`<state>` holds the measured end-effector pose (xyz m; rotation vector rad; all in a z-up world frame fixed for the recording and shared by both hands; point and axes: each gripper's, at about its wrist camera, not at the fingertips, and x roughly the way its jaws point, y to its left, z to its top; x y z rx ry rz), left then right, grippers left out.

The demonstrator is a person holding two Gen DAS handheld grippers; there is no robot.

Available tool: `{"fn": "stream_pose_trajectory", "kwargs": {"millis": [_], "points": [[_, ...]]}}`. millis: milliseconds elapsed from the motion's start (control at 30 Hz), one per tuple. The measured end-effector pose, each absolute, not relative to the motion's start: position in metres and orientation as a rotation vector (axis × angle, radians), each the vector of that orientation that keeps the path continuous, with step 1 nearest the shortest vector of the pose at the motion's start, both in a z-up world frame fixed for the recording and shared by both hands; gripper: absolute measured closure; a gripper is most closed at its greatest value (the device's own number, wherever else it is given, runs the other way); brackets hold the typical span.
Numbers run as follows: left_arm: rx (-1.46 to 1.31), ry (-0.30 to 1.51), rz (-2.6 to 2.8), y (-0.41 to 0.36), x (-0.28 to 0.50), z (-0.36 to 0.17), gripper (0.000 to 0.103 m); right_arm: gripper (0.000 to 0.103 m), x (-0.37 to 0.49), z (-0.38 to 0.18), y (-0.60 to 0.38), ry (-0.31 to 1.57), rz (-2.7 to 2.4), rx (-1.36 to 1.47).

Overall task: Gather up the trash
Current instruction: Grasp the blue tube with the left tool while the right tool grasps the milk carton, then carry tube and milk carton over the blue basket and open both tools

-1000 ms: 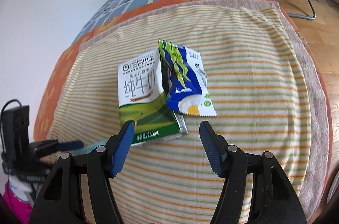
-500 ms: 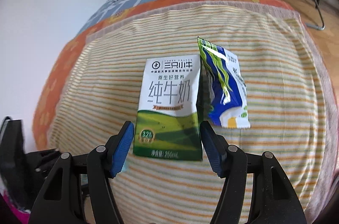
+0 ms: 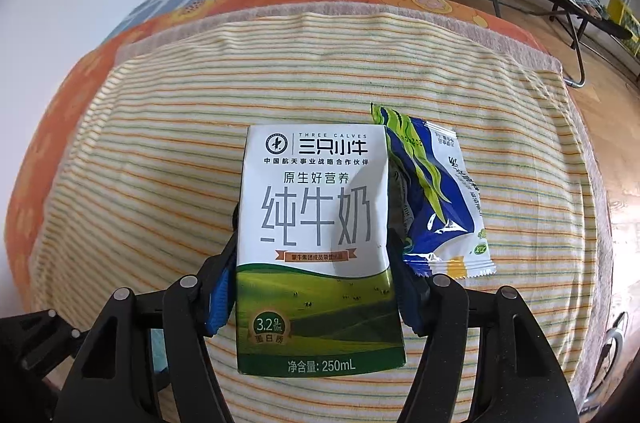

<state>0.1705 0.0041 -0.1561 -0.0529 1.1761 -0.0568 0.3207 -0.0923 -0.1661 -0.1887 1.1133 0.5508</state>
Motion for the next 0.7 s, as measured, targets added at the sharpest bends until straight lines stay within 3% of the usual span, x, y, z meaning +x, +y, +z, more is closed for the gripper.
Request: {"fn": "stream_pose_trajectory", "kwargs": {"millis": [700], "points": [[-0.107, 1.080, 0.034, 0.028, 0.121, -0.104, 0.066, 0.039, 0.262, -0.104, -0.124, 1.062, 0.757, -0.045]]}}
